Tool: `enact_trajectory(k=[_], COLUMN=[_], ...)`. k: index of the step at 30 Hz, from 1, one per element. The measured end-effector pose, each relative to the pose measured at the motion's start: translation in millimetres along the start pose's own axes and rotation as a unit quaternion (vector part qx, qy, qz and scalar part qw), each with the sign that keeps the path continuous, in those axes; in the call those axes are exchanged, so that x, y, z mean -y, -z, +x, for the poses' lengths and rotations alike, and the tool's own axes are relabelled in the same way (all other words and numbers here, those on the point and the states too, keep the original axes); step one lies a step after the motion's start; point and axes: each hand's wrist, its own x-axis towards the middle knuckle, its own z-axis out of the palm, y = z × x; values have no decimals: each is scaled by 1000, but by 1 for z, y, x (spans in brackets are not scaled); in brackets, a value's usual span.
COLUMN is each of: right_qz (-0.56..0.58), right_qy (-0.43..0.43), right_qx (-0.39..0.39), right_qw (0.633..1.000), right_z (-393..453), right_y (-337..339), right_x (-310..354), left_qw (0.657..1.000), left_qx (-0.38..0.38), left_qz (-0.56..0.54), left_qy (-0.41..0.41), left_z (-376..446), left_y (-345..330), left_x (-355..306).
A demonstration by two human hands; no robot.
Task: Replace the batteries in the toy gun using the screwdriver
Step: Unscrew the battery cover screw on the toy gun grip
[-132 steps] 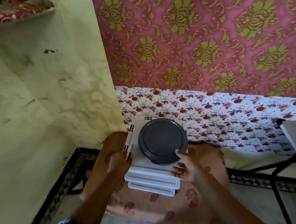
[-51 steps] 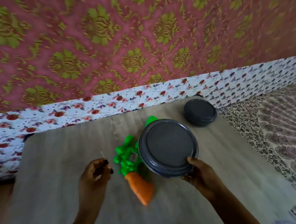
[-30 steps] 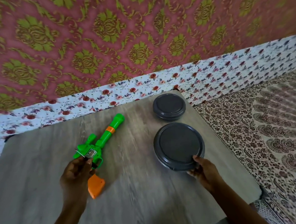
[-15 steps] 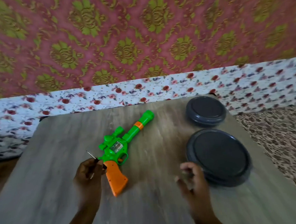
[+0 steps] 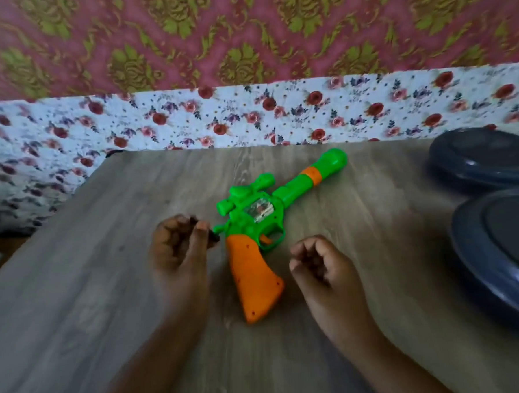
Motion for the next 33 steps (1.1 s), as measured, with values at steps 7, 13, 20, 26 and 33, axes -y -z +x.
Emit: enact_trajectory(k=[7,13,20,26,33], right_qz=[-68,-79,-131,21,150], right_qy=[54,114,183,32,-38], right_qx=[14,-27,-9,-4,45], right_qw=[996,990,974,999,987], right_z=[-3,-11,-16,-10,-16], right_y=[-5,-5,-6,-2,2], right_x=[4,13,17,20,31], left_qw=[997,990,985,974,974], left_qx=[50,73,136,201,210], left_qz=[10,68,21,13,37], left_qy=[-57,-101,-106,-103,-80], left_z=[-12,-24,-36,-40,-43], left_y=[8,8,5,4,2], left_x=[-6,-18,-31,-30,-31])
